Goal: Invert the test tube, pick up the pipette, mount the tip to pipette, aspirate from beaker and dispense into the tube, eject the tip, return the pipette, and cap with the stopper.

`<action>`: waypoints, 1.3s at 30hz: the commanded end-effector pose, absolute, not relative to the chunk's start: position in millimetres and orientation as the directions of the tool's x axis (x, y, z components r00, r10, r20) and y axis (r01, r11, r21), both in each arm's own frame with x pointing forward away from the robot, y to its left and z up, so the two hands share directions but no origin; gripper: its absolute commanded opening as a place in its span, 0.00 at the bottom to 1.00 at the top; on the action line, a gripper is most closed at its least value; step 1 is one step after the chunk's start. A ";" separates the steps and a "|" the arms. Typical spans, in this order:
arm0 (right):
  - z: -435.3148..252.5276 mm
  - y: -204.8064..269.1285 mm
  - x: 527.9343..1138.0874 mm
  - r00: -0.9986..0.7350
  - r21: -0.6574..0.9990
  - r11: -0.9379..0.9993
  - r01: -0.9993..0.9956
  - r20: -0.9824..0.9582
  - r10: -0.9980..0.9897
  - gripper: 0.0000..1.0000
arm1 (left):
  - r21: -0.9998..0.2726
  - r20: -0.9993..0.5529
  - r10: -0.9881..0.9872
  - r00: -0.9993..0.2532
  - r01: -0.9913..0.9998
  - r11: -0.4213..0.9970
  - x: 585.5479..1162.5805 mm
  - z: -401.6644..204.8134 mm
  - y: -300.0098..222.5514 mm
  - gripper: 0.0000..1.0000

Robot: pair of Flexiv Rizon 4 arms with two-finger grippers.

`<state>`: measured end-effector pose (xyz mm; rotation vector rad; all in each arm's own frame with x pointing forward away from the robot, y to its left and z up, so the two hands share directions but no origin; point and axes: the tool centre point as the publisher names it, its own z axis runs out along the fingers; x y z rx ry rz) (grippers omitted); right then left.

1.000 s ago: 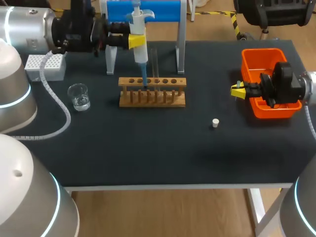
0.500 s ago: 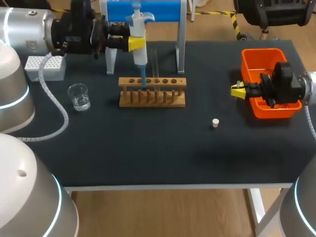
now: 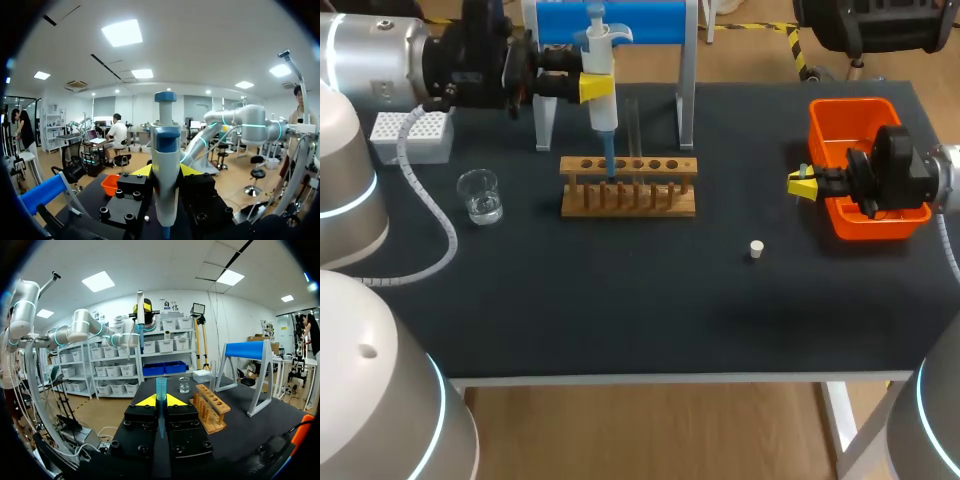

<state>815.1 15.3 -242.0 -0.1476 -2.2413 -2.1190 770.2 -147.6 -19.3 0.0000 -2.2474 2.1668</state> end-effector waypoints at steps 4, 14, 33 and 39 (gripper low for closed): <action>-243.4 33.3 801.9 -0.991 0.988 0.109 0.107 0.098 0.086 0.00 | -0.999 0.013 0.013 -1.000 -0.013 0.036 770.0 -18.9 -147.7 0.00; -252.6 93.3 784.7 -0.981 0.986 0.091 0.143 0.129 0.143 0.00 | -0.999 0.013 0.013 -1.000 -0.013 0.036 770.0 -18.9 -147.7 0.00; -250.8 137.0 775.2 -0.986 0.989 0.080 0.123 0.112 0.127 0.00 | -0.999 0.013 0.013 -1.000 -0.013 0.036 770.0 -18.9 -147.7 0.00; -250.8 137.0 775.2 -0.986 0.989 0.080 0.123 0.112 0.127 0.00 | -0.999 0.013 0.013 -1.000 -0.013 0.036 770.0 -18.9 -147.7 0.00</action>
